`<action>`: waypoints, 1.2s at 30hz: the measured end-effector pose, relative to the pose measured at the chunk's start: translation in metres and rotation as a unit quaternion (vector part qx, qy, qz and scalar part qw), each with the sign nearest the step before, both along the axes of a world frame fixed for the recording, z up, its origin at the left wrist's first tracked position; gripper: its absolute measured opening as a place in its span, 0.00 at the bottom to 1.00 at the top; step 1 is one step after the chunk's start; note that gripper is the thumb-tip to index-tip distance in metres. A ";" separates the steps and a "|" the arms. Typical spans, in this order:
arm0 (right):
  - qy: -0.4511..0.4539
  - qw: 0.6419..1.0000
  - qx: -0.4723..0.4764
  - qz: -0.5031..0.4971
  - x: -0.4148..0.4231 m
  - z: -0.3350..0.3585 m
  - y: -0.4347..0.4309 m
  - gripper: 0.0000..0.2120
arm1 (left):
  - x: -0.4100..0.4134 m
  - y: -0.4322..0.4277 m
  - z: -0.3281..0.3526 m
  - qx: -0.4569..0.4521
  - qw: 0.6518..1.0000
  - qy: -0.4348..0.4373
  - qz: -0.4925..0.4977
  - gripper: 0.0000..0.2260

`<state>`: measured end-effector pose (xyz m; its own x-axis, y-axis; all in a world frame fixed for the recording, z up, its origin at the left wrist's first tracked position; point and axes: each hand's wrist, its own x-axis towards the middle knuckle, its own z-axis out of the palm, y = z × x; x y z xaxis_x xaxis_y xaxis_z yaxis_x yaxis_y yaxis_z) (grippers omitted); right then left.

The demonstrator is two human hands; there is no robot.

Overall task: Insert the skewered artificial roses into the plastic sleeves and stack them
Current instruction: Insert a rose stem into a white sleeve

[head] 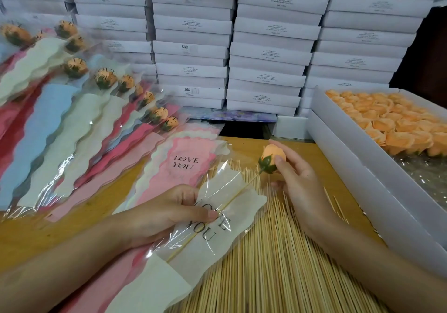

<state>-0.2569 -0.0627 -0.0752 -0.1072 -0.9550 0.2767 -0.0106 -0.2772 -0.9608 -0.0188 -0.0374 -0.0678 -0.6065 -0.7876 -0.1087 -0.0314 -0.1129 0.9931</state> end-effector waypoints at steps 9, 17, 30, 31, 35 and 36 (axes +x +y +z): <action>0.040 0.999 -0.019 0.029 0.004 0.003 0.004 0.09 | 0.000 -0.001 -0.001 -0.010 1.000 0.007 0.007 0.05; 0.051 0.995 -0.050 0.072 0.007 0.006 0.009 0.11 | 0.001 -0.002 -0.004 -0.029 0.999 0.002 0.025 0.10; 0.147 0.974 -0.080 0.154 0.011 0.008 0.021 0.16 | 0.005 -0.006 -0.007 -0.035 0.999 -0.008 0.020 0.20; 0.150 0.973 -0.079 0.153 0.011 0.007 0.020 0.14 | 0.005 -0.006 -0.006 -0.027 1.000 -0.005 0.006 0.16; 0.152 0.974 -0.074 0.152 0.009 0.003 0.015 0.08 | 0.002 -0.004 -0.004 -0.031 0.999 -0.013 0.011 0.11; 0.147 0.974 -0.071 0.155 0.010 0.002 0.014 0.07 | 0.001 -0.003 -0.002 -0.049 0.998 -0.029 0.023 0.12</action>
<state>-0.2473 -0.0492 -0.0729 0.2844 -0.8788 0.3831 -0.1750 -0.4405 -0.8805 -0.0174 -0.0408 -0.0697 -0.5637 -0.8235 -0.0643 -0.0872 -0.0181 0.9960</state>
